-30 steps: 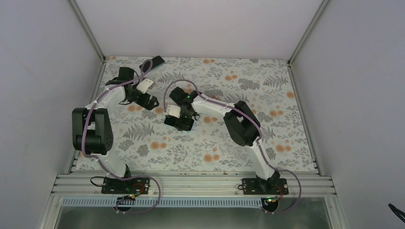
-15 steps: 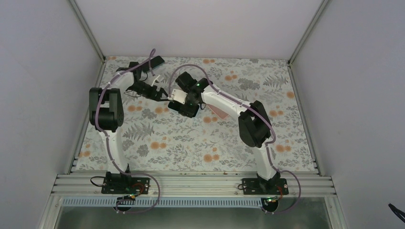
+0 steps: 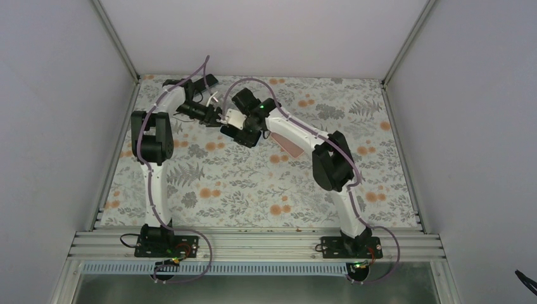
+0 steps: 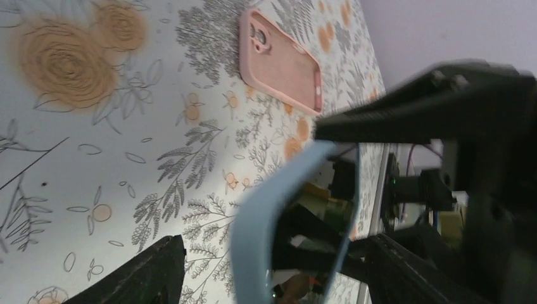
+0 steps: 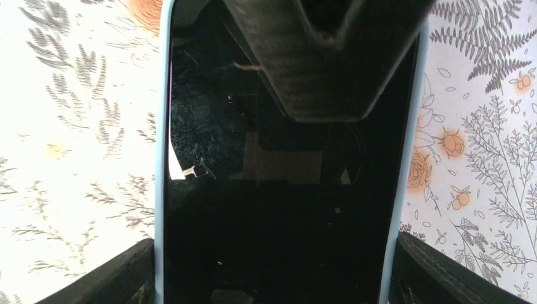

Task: Take the phone out of the phone case
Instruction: Pick up the phone at the center of the board.

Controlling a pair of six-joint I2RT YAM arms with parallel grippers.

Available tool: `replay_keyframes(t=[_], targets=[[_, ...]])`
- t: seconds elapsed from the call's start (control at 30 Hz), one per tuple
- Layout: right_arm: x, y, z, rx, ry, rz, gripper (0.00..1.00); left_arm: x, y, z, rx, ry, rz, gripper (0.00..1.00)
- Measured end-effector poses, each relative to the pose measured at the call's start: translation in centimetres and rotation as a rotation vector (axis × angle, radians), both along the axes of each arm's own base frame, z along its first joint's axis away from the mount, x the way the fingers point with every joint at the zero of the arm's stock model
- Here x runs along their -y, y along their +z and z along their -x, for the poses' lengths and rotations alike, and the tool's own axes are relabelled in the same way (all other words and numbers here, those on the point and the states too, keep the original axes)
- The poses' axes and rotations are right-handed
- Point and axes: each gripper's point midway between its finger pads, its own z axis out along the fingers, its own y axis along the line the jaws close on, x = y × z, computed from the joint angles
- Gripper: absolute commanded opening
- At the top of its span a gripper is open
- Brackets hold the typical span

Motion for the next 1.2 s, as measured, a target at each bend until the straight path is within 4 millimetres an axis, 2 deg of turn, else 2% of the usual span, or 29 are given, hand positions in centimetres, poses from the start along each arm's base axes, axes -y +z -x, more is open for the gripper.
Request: replay_keyframes(t=[0.17, 0.27, 0.53, 0.6, 0.67, 0.7, 0.73, 0.77, 0.8, 0.87, 0.93, 1.03, 1.1, 1.2], targets=[[0.5, -1.5, -1.2, -0.007, -0.021, 0.014, 0.33, 0.3, 0.2, 0.7, -0.026, -0.020, 0.031, 0.42], [0.6, -1.7, -1.6, -0.005, -0.023, 0.013, 0.33, 0.3, 0.3, 0.7, -0.025, -0.023, 0.037, 0.31], [-0.2, 0.0, -2.7, 0.033, -0.024, -0.022, 0.33, 0.6, 0.6, -0.3, -0.005, -0.026, 0.039, 0.30], [-0.3, 0.2, -2.8, 0.037, -0.024, -0.026, 0.33, 0.9, 0.5, -0.3, -0.009, -0.031, 0.038, 0.24], [-0.3, 0.2, -2.8, 0.038, -0.025, -0.025, 0.34, 1.2, 0.5, -0.3, -0.011, -0.037, 0.039, 0.13], [-0.2, 0.2, -2.8, 0.037, -0.026, -0.020, 0.37, 1.3, 0.5, -0.2, -0.021, -0.035, 0.040, 0.07], [-0.1, 0.0, -2.8, 0.035, -0.027, -0.016, 0.47, 1.5, 0.8, -0.1, -0.037, -0.032, 0.060, 0.04], [-0.1, -0.1, -2.9, 0.037, -0.030, -0.013, 0.65, 1.7, 1.1, 0.1, -0.059, -0.028, 0.065, 0.02], [0.0, -0.2, -2.9, 0.038, -0.033, -0.009, 0.75, 1.7, 1.2, 0.1, -0.063, -0.026, 0.064, 0.02], [0.0, -0.2, -2.9, 0.038, -0.034, -0.007, 0.87, 1.7, 1.2, 0.2, -0.073, -0.023, 0.063, 0.02], [0.1, -0.2, -3.0, 0.032, -0.030, -0.013, 0.95, 1.6, 1.2, 0.3, -0.068, -0.027, 0.057, 0.02], [0.6, 0.6, -2.1, -0.034, 0.007, -0.070, 1.00, 1.3, 0.7, 0.3, 0.005, -0.065, 0.000, 0.02], [1.5, 2.1, -1.2, -0.087, 0.040, -0.130, 1.00, 1.1, 0.6, 0.2, 0.070, -0.095, -0.043, 0.02], [4.6, 5.4, -0.9, -0.134, 0.059, -0.231, 1.00, 0.9, 1.7, 0.3, 0.188, -0.148, -0.095, 0.02]])
